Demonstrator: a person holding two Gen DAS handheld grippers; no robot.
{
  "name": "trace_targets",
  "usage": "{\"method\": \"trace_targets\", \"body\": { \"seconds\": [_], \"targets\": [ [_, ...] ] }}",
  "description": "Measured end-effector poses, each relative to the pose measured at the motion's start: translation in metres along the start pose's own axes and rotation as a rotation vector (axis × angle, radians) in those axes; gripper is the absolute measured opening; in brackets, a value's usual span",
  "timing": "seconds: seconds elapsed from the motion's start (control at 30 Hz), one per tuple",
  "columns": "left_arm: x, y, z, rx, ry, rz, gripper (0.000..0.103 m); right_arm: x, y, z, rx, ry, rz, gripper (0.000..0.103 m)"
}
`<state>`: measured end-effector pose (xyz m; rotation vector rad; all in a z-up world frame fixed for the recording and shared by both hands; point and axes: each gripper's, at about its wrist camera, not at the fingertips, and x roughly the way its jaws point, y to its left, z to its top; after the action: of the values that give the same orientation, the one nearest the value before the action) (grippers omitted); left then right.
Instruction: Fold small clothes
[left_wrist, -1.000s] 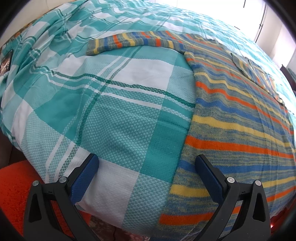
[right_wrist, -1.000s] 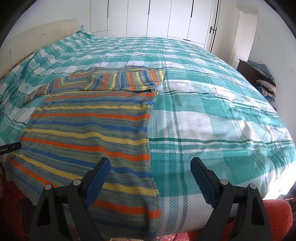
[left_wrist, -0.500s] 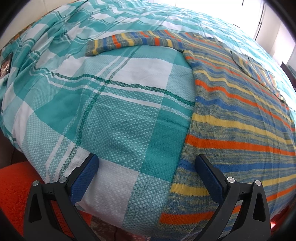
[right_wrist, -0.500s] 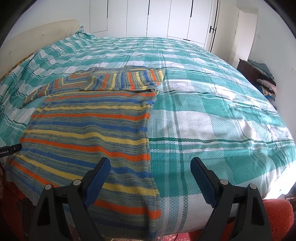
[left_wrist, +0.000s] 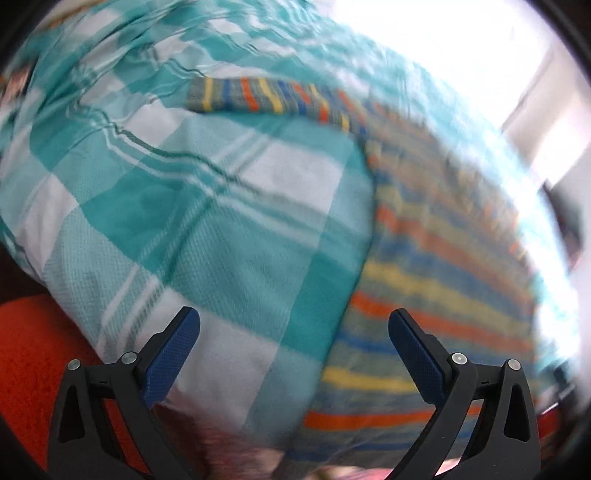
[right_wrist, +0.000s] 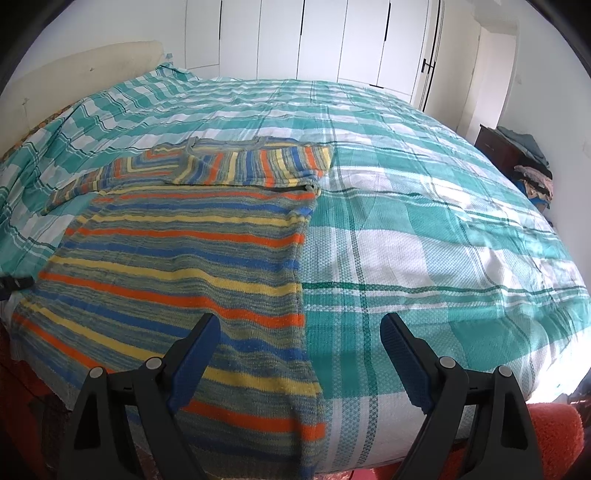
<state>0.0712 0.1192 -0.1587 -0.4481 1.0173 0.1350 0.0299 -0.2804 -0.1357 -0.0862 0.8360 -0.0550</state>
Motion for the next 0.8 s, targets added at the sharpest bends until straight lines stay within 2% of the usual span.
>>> {"method": "trace_targets", "body": {
  "seconds": [0.1,0.2,0.27,0.37,0.47,0.53,0.57,0.6,0.63,0.67,0.7,0.77,0.8],
  "targets": [
    [-0.001,0.025,0.044,-0.113,-0.028,-0.095,0.102,0.002,0.001,0.001,0.004,0.006,0.013,0.088],
    [0.01,0.059,0.106,-0.234,-0.057,-0.131,0.101,0.005,0.002,0.003,0.002,0.011,0.022,0.088],
    [0.024,0.074,0.137,-0.282,-0.06,-0.127,0.101,0.007,0.004,0.003,-0.001,0.014,0.025,0.088],
    [0.063,0.092,0.176,-0.347,-0.008,-0.087,0.096,0.011,0.005,0.003,-0.01,0.026,0.019,0.088],
    [0.103,0.109,0.192,-0.451,0.042,-0.078,0.094,0.015,0.007,0.003,-0.019,0.041,0.012,0.088],
    [0.119,0.116,0.196,-0.522,0.029,-0.066,0.091,0.016,0.007,0.003,-0.022,0.048,0.008,0.088],
    [0.119,0.116,0.196,-0.541,0.002,-0.051,0.079,0.018,0.007,0.004,-0.023,0.052,0.008,0.088],
    [0.119,0.117,0.199,-0.55,-0.025,-0.021,0.042,0.018,0.007,0.005,-0.022,0.054,0.01,0.088],
    [0.12,0.114,0.204,-0.539,-0.026,0.027,0.014,0.019,0.007,0.005,-0.019,0.055,0.013,0.088],
    [0.121,0.111,0.207,-0.525,-0.011,0.055,0.002,0.019,0.006,0.006,-0.016,0.054,0.015,0.088],
    [0.118,0.104,0.212,-0.497,-0.014,0.092,0.001,0.019,0.006,0.006,-0.014,0.053,0.017,0.088],
    [0.099,0.075,0.228,-0.362,-0.08,0.149,0.0,0.017,0.005,0.007,-0.013,0.045,0.018,0.088],
    [0.083,0.043,0.237,-0.241,-0.133,0.164,0.0,0.016,0.005,0.007,-0.013,0.04,0.021,0.088]
  ]
}}
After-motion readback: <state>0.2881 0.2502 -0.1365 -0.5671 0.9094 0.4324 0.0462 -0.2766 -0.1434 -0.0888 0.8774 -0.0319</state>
